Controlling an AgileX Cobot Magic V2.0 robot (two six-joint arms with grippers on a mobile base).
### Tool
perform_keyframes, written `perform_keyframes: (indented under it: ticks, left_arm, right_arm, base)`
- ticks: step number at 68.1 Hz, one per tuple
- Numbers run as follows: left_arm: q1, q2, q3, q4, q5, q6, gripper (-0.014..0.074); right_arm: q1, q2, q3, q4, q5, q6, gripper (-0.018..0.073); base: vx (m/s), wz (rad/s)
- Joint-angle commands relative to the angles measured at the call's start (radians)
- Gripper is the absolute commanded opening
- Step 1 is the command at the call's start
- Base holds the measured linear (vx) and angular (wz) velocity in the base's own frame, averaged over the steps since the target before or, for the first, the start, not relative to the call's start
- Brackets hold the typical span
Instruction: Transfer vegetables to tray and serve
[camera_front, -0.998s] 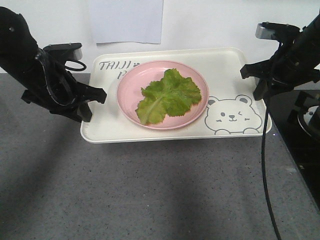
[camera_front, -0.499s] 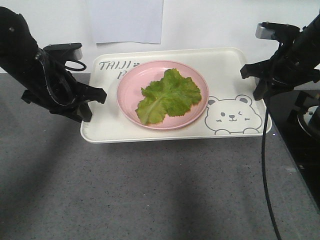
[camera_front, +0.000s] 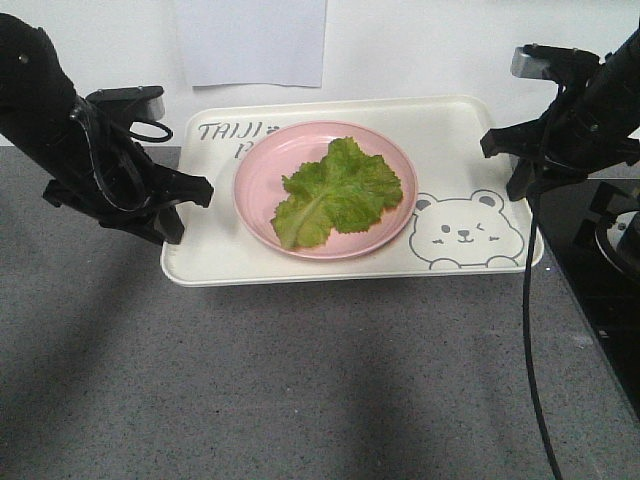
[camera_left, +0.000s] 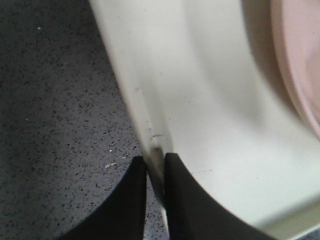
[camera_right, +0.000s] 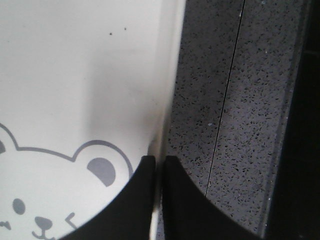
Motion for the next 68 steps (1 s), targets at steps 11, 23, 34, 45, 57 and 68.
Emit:
perform_keyframes:
  ticks: [11, 23, 34, 45, 57, 68]
  left_arm:
    - [-0.021, -0.057, -0.040, -0.104, -0.051, 0.031, -0.0006]
    - [-0.021, -0.057, -0.040, -0.104, -0.051, 0.031, -0.0006]
    - [-0.021, -0.057, -0.040, -0.104, -0.051, 0.031, -0.0006]
    - [-0.021, -0.057, -0.040, -0.104, -0.051, 0.031, -0.0006]
    - [-0.021, -0.057, -0.040, -0.104, -0.051, 0.031, -0.0006]
    - [-0.021, -0.057, -0.040, -0.104, -0.051, 0.031, -0.0006]
  right_arm:
    - [0.016, -0.058, -0.026, 0.108, 0.028, -0.024, -0.0006]
    - [0.016, -0.058, -0.026, 0.108, 0.028, -0.024, -0.0006]
    - [0.016, -0.058, -0.026, 0.108, 0.028, -0.024, -0.0006]
    - [0.016, -0.058, -0.026, 0.108, 0.028, -0.024, -0.0006]
    - [0.016, -0.058, -0.026, 0.108, 0.028, -0.024, -0.0006]
    - [0.016, -0.058, -0.026, 0.108, 0.027, -0.024, -0.0006]
  base:
    - [0.00, 0.00]
    - [0.00, 0.00]
    - [0.00, 0.00]
    - [0.00, 0.00]
    - [0.00, 0.00]
    - [0.00, 0.00]
